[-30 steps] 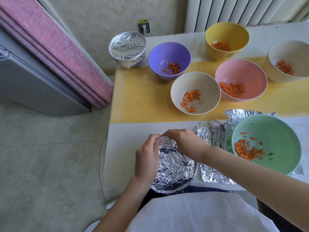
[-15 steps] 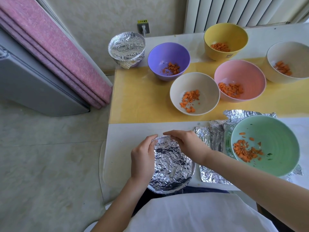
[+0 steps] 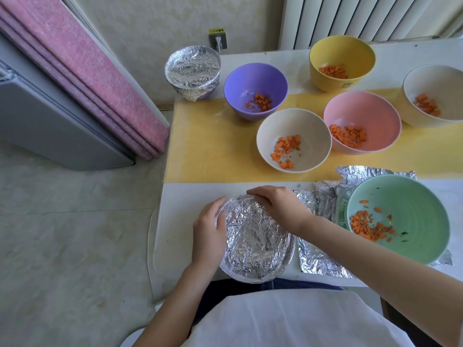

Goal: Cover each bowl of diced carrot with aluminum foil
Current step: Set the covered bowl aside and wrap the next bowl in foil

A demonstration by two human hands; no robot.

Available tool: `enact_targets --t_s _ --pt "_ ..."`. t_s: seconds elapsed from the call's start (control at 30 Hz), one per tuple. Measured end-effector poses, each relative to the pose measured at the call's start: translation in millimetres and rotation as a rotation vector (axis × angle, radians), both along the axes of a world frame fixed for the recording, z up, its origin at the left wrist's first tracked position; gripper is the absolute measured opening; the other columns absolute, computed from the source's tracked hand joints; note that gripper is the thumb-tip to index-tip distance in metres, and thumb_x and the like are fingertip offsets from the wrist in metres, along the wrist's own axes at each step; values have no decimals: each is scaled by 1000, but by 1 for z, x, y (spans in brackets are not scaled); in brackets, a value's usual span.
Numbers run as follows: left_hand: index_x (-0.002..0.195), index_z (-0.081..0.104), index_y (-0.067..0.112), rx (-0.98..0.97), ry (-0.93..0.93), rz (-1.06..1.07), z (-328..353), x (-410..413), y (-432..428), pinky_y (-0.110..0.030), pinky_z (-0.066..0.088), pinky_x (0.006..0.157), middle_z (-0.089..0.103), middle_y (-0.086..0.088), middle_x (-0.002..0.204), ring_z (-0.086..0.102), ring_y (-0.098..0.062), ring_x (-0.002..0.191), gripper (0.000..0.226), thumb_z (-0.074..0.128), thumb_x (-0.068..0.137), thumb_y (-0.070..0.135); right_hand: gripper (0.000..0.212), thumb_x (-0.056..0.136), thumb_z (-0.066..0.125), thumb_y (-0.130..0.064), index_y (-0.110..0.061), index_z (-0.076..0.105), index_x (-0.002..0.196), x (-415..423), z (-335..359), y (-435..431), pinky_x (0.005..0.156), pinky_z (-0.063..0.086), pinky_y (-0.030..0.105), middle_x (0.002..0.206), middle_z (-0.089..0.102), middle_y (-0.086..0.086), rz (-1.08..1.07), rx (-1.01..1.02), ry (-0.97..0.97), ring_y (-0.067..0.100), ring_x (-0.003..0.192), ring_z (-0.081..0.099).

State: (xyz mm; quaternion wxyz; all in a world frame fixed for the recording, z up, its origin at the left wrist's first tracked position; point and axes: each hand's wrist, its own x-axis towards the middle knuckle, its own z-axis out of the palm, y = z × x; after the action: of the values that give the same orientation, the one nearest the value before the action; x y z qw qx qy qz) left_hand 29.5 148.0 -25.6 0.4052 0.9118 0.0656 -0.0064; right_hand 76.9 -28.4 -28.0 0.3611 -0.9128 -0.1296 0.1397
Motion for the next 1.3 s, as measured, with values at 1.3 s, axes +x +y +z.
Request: enact_targets --t_s 1.3 --pt "111 64 10 -116 123 158 -15 -17 -11 -14 35 64 64 1 88 54 -12 75 27 41 97 5 36 92 43 -1 -19 61 118 15 0 22 69 41 27 109 68 4 180 -307 34 25 95 62"
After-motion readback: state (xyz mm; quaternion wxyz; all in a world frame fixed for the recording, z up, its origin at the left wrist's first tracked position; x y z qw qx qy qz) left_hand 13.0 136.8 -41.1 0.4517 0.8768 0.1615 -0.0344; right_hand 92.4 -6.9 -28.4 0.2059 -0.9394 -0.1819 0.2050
